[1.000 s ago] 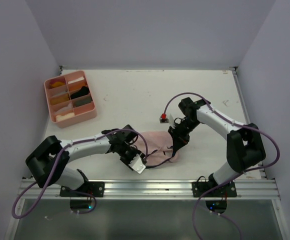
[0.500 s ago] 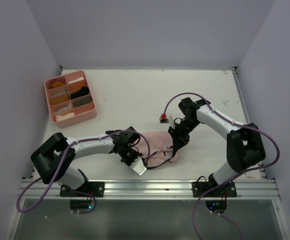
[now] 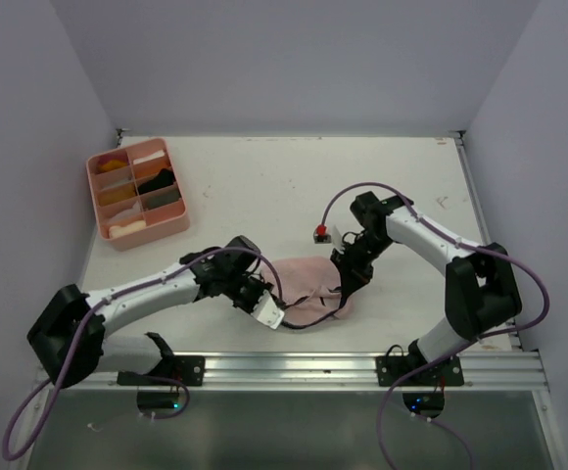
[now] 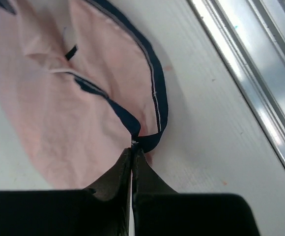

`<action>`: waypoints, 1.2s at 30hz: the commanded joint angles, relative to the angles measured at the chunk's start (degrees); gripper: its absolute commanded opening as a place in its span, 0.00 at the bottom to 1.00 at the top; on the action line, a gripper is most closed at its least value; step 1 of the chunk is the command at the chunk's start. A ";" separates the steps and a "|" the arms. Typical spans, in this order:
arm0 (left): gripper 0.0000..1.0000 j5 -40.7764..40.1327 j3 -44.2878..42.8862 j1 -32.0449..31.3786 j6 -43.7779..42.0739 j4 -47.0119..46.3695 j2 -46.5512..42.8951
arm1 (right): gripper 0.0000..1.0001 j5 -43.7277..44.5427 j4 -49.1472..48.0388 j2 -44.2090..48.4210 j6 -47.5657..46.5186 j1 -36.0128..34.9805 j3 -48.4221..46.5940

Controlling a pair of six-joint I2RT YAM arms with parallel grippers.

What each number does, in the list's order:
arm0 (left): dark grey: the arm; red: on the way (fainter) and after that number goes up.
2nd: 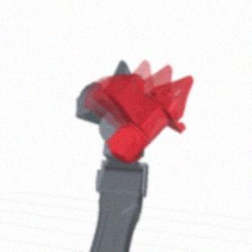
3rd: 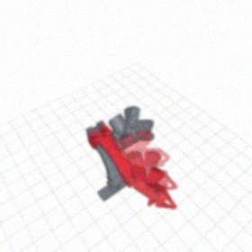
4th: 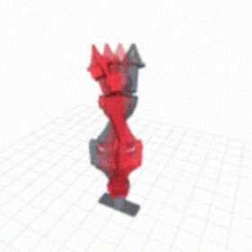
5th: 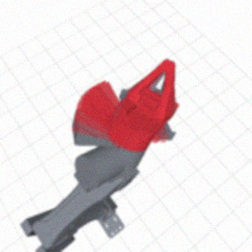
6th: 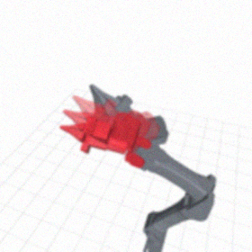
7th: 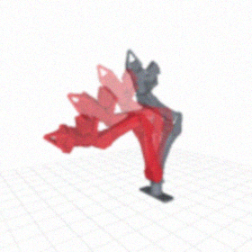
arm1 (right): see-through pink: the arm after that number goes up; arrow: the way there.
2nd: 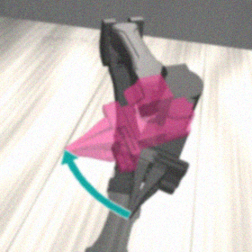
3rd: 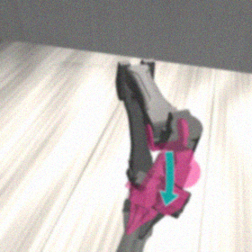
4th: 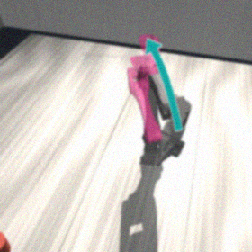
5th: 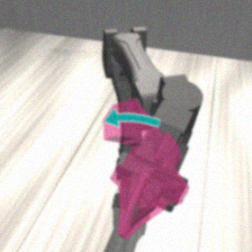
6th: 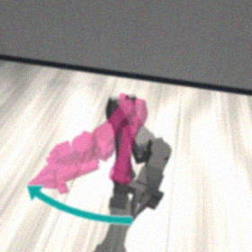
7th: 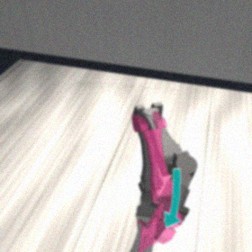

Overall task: Roll the underwear
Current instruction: Flatten the underwear

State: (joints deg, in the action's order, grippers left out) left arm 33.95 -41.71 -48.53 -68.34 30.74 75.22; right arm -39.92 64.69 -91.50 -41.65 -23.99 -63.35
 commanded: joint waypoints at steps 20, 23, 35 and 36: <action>0.00 3.65 4.36 29.37 33.88 -19.06 -24.15 | 0.00 5.47 -15.73 16.45 14.30 9.22 -0.62; 0.00 7.70 2.08 29.37 28.37 -12.75 -24.33 | 0.00 4.24 -10.91 14.35 16.59 9.22 -5.10; 0.00 14.64 -3.63 29.37 25.87 3.61 -34.51 | 0.00 -3.32 3.69 25.57 7.28 7.90 -3.10; 0.00 15.00 -4.16 29.37 27.02 4.32 -35.22 | 0.00 -4.02 5.26 26.46 7.02 7.99 -2.92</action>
State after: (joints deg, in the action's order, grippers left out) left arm 45.52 -41.74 -19.86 -43.05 30.76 43.03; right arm -40.69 63.90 -69.67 -31.38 -15.90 -66.65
